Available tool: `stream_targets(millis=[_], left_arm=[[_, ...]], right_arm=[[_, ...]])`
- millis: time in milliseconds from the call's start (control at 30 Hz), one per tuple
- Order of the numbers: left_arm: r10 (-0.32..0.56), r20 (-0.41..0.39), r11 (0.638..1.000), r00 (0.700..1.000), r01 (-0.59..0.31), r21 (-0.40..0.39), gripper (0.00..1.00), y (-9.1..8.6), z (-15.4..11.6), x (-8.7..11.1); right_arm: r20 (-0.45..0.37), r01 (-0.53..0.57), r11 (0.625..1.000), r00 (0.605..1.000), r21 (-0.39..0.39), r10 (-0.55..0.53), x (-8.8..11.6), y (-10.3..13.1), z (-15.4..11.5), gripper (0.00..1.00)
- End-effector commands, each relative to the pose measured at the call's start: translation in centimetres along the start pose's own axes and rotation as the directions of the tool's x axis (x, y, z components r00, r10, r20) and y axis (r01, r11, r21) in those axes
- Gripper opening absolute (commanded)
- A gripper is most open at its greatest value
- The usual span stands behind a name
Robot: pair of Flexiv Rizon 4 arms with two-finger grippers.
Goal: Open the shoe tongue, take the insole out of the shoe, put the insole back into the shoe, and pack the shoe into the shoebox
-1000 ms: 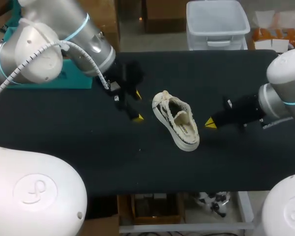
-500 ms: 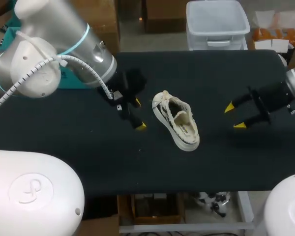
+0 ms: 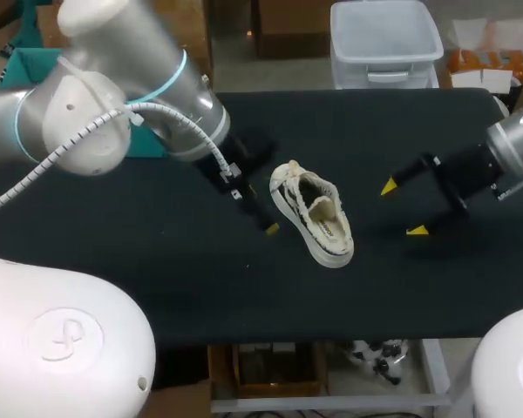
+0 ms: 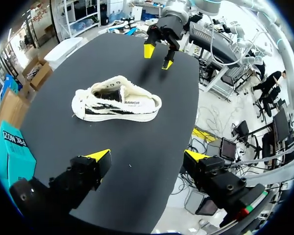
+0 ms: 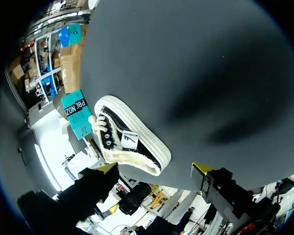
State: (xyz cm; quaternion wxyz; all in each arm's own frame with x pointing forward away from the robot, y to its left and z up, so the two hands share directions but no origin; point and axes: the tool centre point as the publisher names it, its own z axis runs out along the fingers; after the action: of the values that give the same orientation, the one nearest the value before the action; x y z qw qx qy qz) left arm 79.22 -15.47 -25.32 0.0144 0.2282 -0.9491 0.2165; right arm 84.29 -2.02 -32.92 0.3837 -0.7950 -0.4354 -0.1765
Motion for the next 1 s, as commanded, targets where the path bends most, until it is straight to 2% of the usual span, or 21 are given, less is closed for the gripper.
stream_targets(millis=[33, 200, 467, 500, 533, 633, 767, 800, 867, 900, 967, 1000], left_arm=[[-0.061, 0.024, 0.996, 0.998, 0.063, -0.065, 1.00, -1.0, 1.1, -0.5], [-0.159, 0.034, 0.984, 0.987, 0.161, -0.080, 1.00, -1.0, 1.8, -1.1], [-0.329, 0.051, 0.938, 0.943, 0.332, -0.100, 1.00, -1.3, 3.9, -1.4], [-0.348, 0.064, 0.930, 0.935, 0.353, -0.098, 1.00, -1.4, 4.2, -1.4], [-0.355, 0.044, 0.928, 0.934, 0.357, -0.109, 1.00, -1.5, 4.5, -1.4], [-0.412, 0.056, 0.902, 0.910, 0.416, -0.114, 1.00, -1.8, 5.3, -1.3], [-0.461, 0.101, 0.875, 0.881, 0.471, -0.115, 1.00, -2.5, 6.4, -1.1], [-0.482, 0.133, 0.863, 0.866, 0.495, -0.102, 1.00, -2.7, 6.6, -1.0], [-0.502, 0.129, 0.850, 0.855, 0.515, -0.109, 1.00, -3.0, 6.9, -1.0], [-0.525, 0.161, 0.835, 0.836, 0.542, -0.091, 1.00, -3.4, 7.2, -1.0], [-0.541, 0.151, 0.824, 0.828, 0.557, -0.104, 1.00, -3.9, 7.6, -1.0], [-0.555, 0.179, 0.813, 0.813, 0.575, -0.089, 1.00, -4.2, 7.8, -1.0]], right_arm=[[0.022, 0.008, 0.988, 1.000, -0.153, -0.004, 0.6, -1.8, 0.2, 1.00], [0.064, 0.055, 0.984, 0.997, -0.170, -0.045, 0.8, -1.9, -0.3, 1.00], [0.166, 0.170, 0.964, 0.977, -0.205, -0.137, 0.5, -1.1, -2.0, 1.00], [0.186, 0.191, 0.961, 0.970, -0.198, -0.155, 0.5, -1.0, -2.3, 1.00], [0.206, 0.213, 0.958, 0.963, -0.190, -0.173, 0.5, -0.8, -2.5, 1.00], [0.312, 0.289, 0.956, 0.914, -0.057, -0.258, 0.2, 0.1, -3.4, 1.00], [0.312, 0.289, 0.956, 0.914, -0.057, -0.258, 0.2, 0.1, -3.4, 1.00], [0.312, 0.289, 0.956, 0.914, -0.057, -0.258, 0.2, 0.1, -3.4, 1.00], [0.312, 0.289, 0.956, 0.914, -0.057, -0.258, 0.2, 0.1, -3.4, 1.00], [0.312, 0.289, 0.956, 0.914, -0.057, -0.258, 0.2, 0.1, -3.4, 1.00], [0.312, 0.289, 0.956, 0.914, -0.057, -0.258, 0.2, 0.1, -3.4, 1.00], [0.312, 0.289, 0.956, 0.914, -0.057, -0.258, 0.2, 0.1, -3.4, 1.00]])
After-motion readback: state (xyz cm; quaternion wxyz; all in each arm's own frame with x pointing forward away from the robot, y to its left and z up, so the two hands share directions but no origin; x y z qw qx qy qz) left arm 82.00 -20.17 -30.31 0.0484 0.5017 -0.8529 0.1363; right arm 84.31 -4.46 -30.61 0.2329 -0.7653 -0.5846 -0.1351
